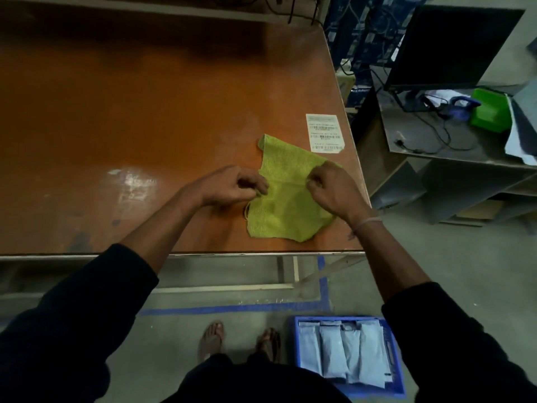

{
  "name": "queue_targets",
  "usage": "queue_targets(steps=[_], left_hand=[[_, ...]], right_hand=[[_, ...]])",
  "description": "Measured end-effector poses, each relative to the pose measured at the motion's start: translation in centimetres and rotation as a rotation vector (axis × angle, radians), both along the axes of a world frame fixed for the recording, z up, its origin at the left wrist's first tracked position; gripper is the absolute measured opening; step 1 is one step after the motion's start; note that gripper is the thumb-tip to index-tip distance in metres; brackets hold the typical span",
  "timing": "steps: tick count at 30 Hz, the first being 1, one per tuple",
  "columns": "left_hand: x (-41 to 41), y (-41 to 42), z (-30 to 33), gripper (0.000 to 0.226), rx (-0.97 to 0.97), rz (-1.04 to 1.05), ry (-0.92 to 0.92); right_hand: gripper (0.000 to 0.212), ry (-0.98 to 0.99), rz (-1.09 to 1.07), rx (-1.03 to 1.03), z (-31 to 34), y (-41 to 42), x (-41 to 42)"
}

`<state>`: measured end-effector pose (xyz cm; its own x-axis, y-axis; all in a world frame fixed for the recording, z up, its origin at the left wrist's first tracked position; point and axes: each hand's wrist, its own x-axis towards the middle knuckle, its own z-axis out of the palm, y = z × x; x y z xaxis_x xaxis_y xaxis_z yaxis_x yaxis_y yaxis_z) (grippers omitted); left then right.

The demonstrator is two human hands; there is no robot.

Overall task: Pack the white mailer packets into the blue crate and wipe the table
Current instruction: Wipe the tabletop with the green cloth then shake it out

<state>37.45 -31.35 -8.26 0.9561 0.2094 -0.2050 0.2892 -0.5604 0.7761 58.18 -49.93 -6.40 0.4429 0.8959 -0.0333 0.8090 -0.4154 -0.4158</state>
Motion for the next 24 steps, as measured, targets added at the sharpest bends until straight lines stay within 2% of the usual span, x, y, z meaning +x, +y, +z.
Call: queue_targets(steps=[4, 6, 8, 12, 13, 16, 17, 21, 22, 24], left_hand=[[0.4, 0.8, -1.4, 0.038, 0.199, 0.242, -0.176], [0.6, 1.5, -2.5, 0.035, 0.327, 0.347, -0.233], [0.4, 2.5, -3.3, 0.032, 0.415, 0.424, -0.229], [-0.3, 5.0, -4.4, 0.04, 0.615, 0.477, -0.126], [-0.5, 5.5, -4.8, 0.041, 0.645, 0.477, -0.098], [-0.5, 5.8, -5.9, 0.035, 0.73, 0.495, -0.087], [-0.4, 5.6, -6.0, 0.033, 0.752, 0.506, -0.086], [0.3, 5.6, -5.7, 0.034, 0.767, 0.5, -0.071], [0.4, 5.9, -5.6, 0.035, 0.765, 0.49, -0.056], [0.6, 6.6, -5.3, 0.037, 0.766, 0.48, -0.027]], right_hand=[[0.063, -0.1, 0.015, -0.082, -4.1, 2.6, -3.2], [0.068, -0.186, -0.019, -0.152, -6.1, 3.3, -5.1], [0.068, -0.253, -0.023, -0.16, -7.0, 3.1, -6.5], [0.067, -0.34, 0.21, -0.098, -7.2, -0.1, -5.8], [0.067, -0.344, 0.175, -0.099, -7.2, -1.1, -4.9], [0.07, -0.311, -0.194, -0.133, -7.5, -2.8, -3.7], [0.071, -0.308, -0.239, -0.138, -7.5, -3.0, -4.1], [0.071, -0.34, -0.036, -0.108, -7.5, -4.0, -4.0], [0.071, -0.338, -0.072, -0.114, -7.5, -4.0, -3.3], [0.073, -0.296, -0.278, -0.132, -7.6, -3.4, -2.4]])
